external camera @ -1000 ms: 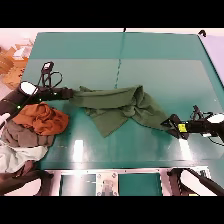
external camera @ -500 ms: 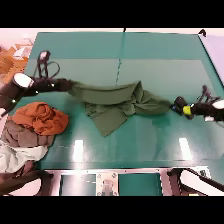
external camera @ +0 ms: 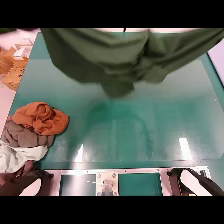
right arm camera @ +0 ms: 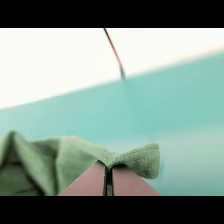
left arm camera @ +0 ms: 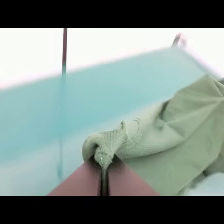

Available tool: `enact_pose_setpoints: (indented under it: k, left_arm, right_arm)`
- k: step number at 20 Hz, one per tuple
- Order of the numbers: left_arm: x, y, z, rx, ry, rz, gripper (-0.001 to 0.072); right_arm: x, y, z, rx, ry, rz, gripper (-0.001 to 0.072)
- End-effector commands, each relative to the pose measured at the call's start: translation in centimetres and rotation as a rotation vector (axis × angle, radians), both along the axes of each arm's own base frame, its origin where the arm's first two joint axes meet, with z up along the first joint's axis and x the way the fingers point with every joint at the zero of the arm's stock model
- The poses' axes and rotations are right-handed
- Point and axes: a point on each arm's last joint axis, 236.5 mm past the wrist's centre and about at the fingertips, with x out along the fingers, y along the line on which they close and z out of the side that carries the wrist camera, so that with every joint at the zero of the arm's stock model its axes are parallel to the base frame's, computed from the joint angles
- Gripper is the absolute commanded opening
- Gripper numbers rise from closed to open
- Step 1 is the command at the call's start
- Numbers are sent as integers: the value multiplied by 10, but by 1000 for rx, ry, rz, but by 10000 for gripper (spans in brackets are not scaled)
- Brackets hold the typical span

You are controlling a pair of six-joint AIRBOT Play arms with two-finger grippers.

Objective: Fold the shirts.

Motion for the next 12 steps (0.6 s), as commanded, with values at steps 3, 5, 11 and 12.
enact_pose_setpoints:
  k: [3,5,11,12]
  left_arm:
    - [-110,22,102,59,-238,77,24]
    - [-107,42,89,115,-192,162,24]
    - [-28,93,-62,274,219,349,25]
    - [-15,90,-99,280,300,334,25]
  right_arm:
    - [-97,1,109,-209,-252,-171,11]
    - [-102,-2,109,-223,-250,-191,11]
    - [-39,-41,-18,-85,44,-174,11]
    - [-26,-47,-65,-32,143,-164,11]
